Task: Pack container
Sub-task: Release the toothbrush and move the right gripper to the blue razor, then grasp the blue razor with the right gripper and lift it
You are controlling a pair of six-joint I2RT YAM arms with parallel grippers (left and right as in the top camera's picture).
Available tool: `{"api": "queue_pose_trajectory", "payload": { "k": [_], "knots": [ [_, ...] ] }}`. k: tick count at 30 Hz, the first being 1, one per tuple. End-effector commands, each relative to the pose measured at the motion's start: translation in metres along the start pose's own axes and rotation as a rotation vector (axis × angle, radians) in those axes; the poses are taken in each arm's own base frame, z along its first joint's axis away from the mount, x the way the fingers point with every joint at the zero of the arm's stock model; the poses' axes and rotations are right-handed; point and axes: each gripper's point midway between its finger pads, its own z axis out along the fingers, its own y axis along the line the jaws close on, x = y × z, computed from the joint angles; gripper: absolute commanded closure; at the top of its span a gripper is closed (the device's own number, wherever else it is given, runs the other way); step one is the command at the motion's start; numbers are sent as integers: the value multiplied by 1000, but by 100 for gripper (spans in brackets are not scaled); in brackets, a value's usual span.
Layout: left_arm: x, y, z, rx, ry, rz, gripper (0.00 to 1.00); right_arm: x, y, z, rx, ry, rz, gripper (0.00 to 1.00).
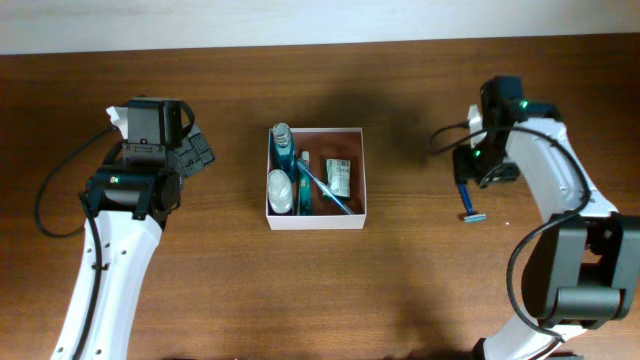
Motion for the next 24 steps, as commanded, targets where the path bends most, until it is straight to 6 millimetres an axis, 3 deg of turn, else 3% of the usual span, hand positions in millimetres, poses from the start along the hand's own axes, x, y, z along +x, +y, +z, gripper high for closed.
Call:
{"api": "queue_pose_trajectory", "payload": {
  "k": [1,6,19,24],
  "knots": [
    [-3,1,0,-3,-2,-11,1,13,3,26,7,14,-51,39],
    [-3,1,0,-3,-2,-11,1,20,3,49,15,-9,-73,43],
    [-3,1,0,-3,-2,-11,1,24,5,73,19,-43,-71,51],
    [-3,1,0,-3,-2,-11,1,26,5,75,18,-38,-71,66]
  ]
}}
